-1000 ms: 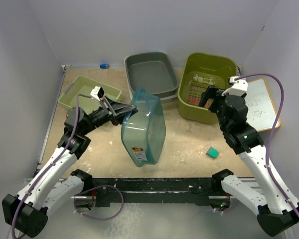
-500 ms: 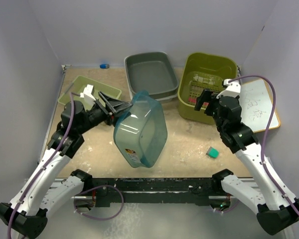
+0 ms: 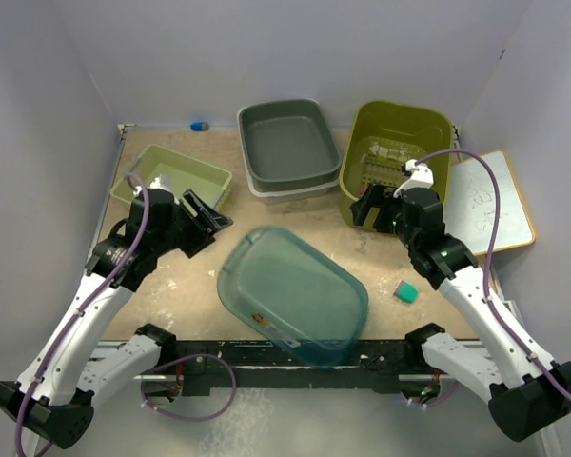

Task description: Turn the large container upside down

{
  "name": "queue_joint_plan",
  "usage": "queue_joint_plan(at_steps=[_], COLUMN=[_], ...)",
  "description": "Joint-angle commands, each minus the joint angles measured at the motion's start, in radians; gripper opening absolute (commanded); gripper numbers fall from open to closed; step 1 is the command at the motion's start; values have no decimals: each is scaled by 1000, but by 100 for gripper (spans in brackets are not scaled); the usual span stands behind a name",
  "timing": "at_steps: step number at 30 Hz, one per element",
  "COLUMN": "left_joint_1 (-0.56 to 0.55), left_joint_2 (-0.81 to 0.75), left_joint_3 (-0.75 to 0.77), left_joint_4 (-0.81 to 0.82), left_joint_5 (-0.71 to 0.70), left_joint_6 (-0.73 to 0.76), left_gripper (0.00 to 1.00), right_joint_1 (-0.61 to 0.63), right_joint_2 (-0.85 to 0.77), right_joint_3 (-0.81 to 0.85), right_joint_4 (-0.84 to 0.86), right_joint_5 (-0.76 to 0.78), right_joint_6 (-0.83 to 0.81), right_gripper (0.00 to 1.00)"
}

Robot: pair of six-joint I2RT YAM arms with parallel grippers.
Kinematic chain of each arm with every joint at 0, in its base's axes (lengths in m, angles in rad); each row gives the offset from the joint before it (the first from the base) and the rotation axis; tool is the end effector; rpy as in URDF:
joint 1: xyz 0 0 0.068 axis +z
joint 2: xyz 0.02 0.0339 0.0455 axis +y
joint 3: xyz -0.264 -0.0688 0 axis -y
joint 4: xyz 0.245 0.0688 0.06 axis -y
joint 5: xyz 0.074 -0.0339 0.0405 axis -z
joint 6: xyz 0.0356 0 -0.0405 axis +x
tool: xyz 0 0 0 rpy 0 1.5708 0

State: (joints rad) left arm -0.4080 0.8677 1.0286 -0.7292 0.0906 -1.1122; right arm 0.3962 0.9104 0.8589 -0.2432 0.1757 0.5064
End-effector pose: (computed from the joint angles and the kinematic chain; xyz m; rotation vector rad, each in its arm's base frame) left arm 0.1582 -0.0719 0.3545 -0.7402 2.1805 -0.9447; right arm 0.1963 0.0754 0.3376 0.2264 1.8727 0.4596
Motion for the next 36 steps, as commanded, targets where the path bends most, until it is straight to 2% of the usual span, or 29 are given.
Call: queue_joint_plan(at_steps=[1,5,9,13,18,21,23,30,33,36], left_joint_1=[-1,0,-1,-1,-1,9,36,212,244,267], left_joint_2=[-13,-11,15,87,212,367,484,894,1060,1196], left_joint_3=[-8,-28,14,89,149,241,310,543,707,828], left_joint_4=[-124,-126,-135,-139,-1,28,48,161,150,181], left_joint_5=[-117,-144,-207,-337,-502,-593,-614,-575,-570,-462], left_joint_6=[102,126,179,258,316,314,320,266,283,342], left_gripper=[62,62,62,62,62,72,74,74,74,75], right_joint_1=[-4,-4,-4,-4,-5,-5,-5,-4,-4,-3], right_joint_2=[5,25,40,55,70,68,64,31,22,15], right_joint_3=[-6,-19,-25,-36,-40,-38,-33,-43,-29,-29], right_joint_4=[45,29,1,-19,-41,-38,-39,-52,-77,-85], right_joint_5=[-80,-110,-146,-182,-197,-198,-203,-200,-208,-203], right_joint_6=[19,17,2,-24,-31,-25,-22,-20,-16,-15], right_gripper=[99,99,99,99,99,99,99,99,98,98])
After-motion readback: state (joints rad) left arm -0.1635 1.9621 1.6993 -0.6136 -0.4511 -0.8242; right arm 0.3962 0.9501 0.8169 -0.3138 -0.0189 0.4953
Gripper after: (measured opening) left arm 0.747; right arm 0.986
